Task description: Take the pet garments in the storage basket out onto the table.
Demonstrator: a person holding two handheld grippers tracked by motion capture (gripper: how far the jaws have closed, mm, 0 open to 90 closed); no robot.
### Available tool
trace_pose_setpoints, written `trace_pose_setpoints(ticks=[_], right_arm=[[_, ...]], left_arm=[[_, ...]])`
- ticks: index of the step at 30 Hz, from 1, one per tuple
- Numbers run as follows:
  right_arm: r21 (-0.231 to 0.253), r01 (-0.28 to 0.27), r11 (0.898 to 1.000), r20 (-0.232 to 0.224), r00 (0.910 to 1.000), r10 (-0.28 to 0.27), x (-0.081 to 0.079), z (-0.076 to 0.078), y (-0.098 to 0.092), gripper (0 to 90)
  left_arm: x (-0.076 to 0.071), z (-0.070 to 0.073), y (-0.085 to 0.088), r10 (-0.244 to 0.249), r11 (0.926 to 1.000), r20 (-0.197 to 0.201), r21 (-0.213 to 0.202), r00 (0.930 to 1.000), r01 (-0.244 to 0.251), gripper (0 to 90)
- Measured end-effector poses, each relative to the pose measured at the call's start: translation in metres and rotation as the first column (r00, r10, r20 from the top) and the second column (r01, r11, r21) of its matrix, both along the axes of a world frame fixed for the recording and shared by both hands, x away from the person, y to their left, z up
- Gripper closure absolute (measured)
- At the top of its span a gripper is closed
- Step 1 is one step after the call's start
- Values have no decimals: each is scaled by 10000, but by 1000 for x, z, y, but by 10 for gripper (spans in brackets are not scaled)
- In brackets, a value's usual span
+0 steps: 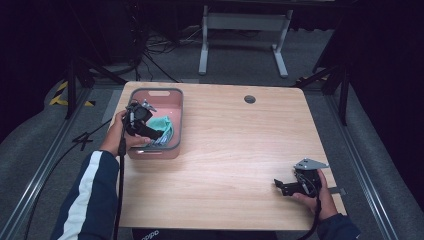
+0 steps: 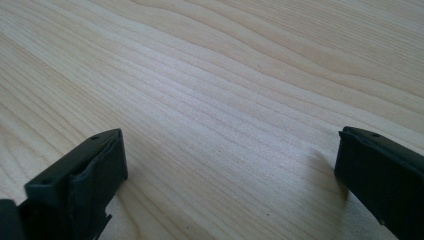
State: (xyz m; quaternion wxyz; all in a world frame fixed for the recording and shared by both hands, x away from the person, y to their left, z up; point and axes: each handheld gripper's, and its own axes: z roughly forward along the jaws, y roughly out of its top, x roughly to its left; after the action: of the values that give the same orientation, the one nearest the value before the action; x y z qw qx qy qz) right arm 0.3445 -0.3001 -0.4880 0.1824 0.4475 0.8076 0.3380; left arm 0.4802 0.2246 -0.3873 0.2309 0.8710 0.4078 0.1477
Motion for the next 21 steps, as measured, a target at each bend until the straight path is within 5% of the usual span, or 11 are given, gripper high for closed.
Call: trace_pose_setpoints(ticks=[6,11,15,17,21], right_arm=[[0,-1,10000,1,10000,1,0,0,0,6],[-1,-2,10000,2,10000,2,0,0,0,5],[-5,-1,10000,2,10000,1,0,0,0,6],[-5,1,10000,2,10000,-1,0,0,0,6],[-4,0,10000,0,10000,0,0,0,0,6]], left_arm=[[17,-10,-2,398,9989,-673,269,9969,-381,172],[31,-22,-6,823,9947,-1555,744,9844,-714,156],[36,-24,-9,1153,9908,-1603,890,9803,-1020,155],[41,-29,-12,1052,9841,-1667,1592,9804,-785,155],[51,-40,-17,1706,9750,-1947,1749,9659,-1370,151]])
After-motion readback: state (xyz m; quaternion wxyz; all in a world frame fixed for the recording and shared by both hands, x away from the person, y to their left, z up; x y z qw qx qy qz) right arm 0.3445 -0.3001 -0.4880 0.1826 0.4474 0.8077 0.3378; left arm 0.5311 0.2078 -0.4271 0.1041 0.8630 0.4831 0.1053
